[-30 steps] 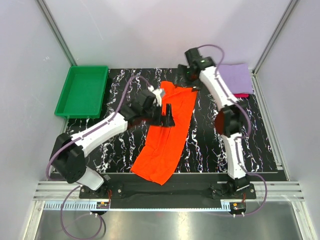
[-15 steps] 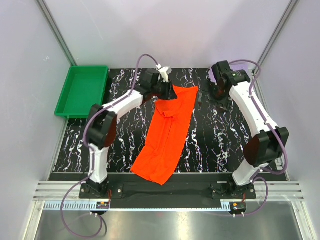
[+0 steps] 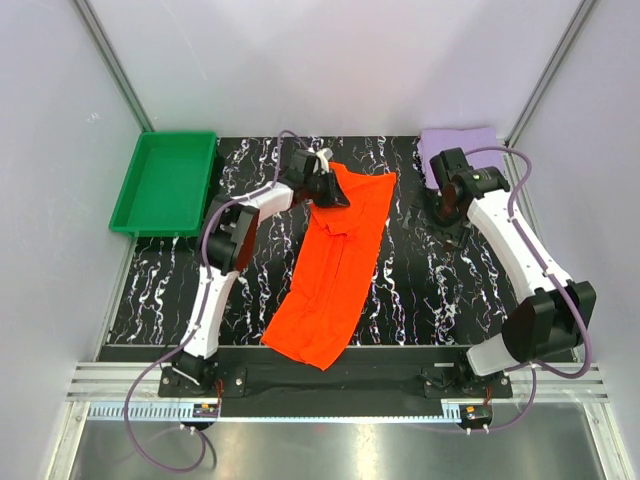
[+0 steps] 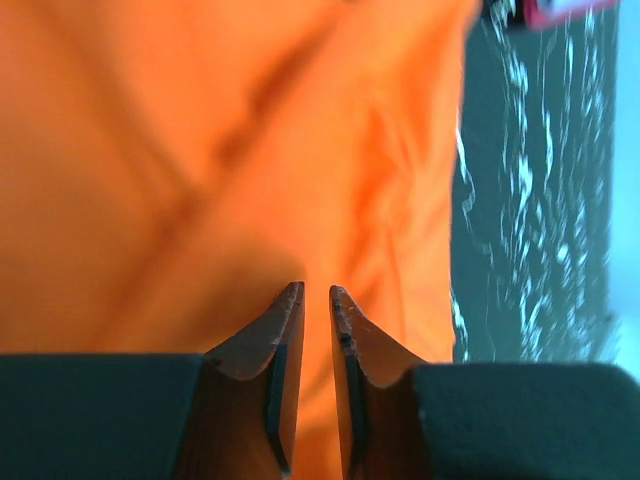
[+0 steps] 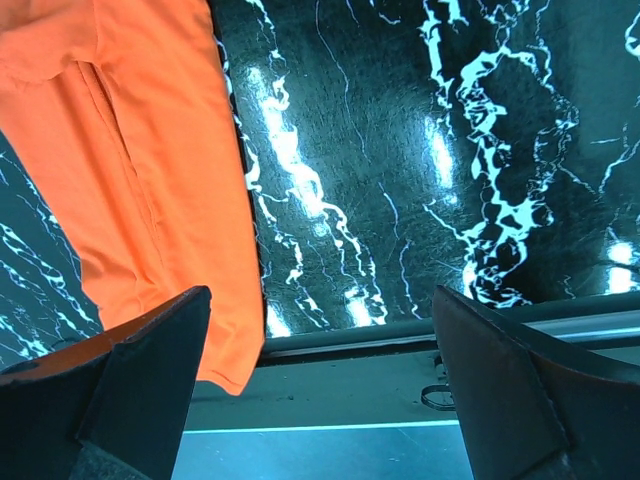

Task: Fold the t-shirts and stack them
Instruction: Fold the tshirt

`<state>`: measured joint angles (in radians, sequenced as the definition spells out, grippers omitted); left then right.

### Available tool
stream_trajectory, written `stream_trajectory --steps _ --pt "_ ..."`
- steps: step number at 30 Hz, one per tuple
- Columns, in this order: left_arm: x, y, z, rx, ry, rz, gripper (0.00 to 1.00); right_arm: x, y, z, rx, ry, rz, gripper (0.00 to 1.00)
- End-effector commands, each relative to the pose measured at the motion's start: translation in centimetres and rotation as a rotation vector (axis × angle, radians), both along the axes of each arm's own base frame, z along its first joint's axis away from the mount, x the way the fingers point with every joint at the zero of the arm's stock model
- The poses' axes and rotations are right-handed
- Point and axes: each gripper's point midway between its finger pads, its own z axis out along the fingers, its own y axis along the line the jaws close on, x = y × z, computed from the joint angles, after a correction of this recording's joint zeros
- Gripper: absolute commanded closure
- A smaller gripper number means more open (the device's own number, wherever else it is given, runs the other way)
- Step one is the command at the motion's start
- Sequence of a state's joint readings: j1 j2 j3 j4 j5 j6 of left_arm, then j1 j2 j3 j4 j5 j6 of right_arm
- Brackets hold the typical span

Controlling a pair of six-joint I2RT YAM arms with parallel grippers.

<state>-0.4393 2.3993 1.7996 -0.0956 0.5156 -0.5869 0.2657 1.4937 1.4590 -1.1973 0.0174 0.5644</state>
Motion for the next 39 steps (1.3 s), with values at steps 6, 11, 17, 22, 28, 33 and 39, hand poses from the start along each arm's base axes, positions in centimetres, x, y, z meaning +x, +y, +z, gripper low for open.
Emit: stream_trajectory --steps 6,11,17,22,28,33,39 --pt "7.3 0.9 1.4 -0.219 0.105 0.130 0.79 1.1 1.6 -0.5 0.081 -0.035 -0.033 0.01" --pt "11.5 3.5 0.6 -0.272 0.115 0.205 0.79 1.5 3.9 -1.8 0.134 0.008 0.031 0.00" --pt "14.9 7.3 4.1 -0.312 0.002 0.256 0.76 0.6 10.1 -4.2 0.254 0.077 0.226 0.02" --pt "12.7 7.4 8.3 -0.279 -0.035 0.204 0.43 -1.8 12.4 -5.5 0.391 0.132 0.278 0.07" --pt "5.3 8.4 16.7 -0.108 -0.116 0.121 0.28 -8.1 13.3 -8.0 0.523 0.256 0.338 0.11" --pt "-4.6 11.7 16.6 0.074 -0.075 0.110 0.28 -10.9 14.1 -8.3 0.619 0.240 0.345 0.09" --pt "-19.2 16.0 12.4 0.182 0.027 0.069 0.29 -13.7 15.5 -9.5 0.762 0.270 0.310 0.09"
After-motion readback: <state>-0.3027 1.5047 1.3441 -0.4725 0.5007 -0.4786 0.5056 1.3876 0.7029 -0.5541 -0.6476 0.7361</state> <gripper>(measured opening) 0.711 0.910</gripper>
